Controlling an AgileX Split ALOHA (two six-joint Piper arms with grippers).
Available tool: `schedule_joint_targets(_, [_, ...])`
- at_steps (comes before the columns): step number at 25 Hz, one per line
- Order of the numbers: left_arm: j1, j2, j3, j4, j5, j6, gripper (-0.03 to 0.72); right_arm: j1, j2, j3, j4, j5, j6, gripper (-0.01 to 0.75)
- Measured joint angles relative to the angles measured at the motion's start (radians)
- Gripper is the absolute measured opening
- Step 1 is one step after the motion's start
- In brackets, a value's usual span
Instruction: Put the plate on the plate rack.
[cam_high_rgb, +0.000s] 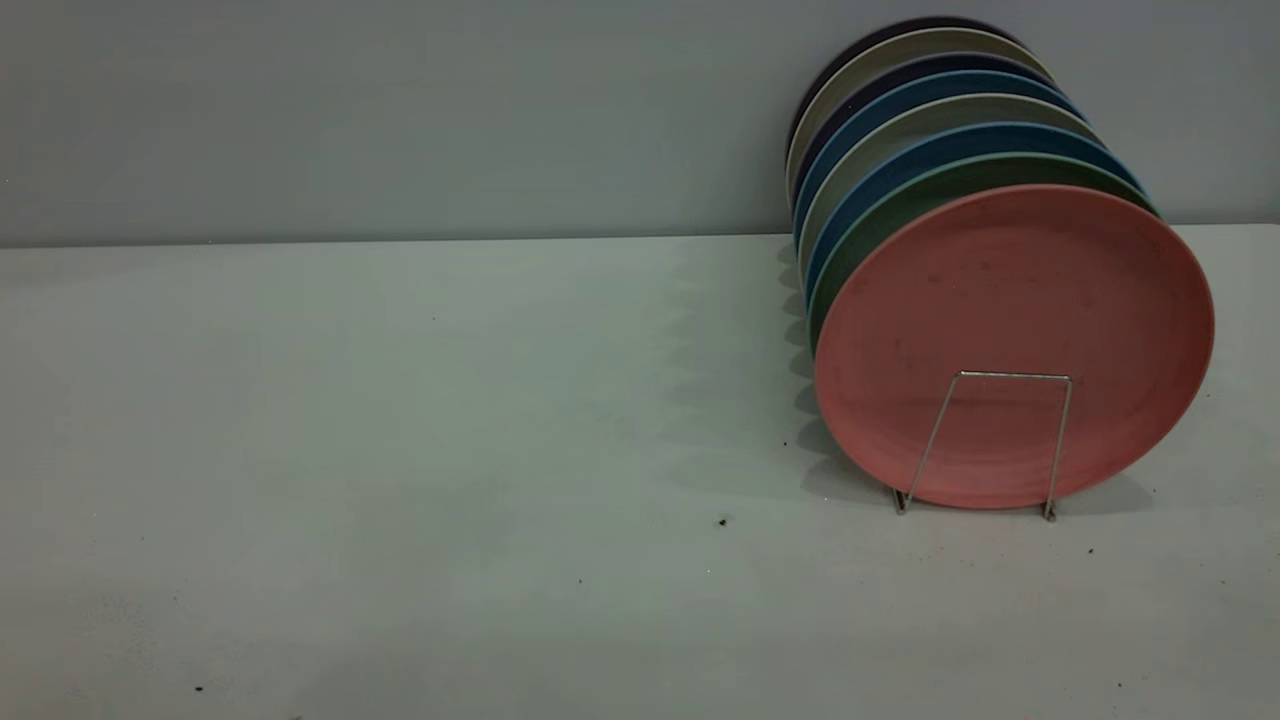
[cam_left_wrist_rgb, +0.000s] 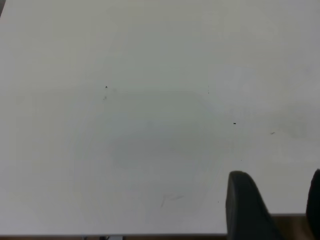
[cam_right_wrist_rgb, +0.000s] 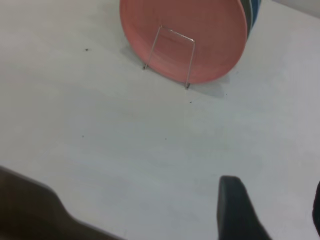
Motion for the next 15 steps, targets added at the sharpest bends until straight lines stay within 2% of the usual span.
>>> schedule_joint_targets(5, [0.0,0.0,0.001,0.0,0.0,0.0,0.334,-0.032,0.0,0.0,0.007,0.0,0.0,0.385])
schedule_joint_targets(10, [0.0,0.0,0.001,0.0,0.0,0.0,0.334,-0.111,0.0,0.0,0.01,0.0,0.0,0.385])
schedule_joint_targets(15, [0.0,0.0,0.001,0.0,0.0,0.0,0.334,-0.115,0.0,0.0,0.016,0.0,0.0,0.385])
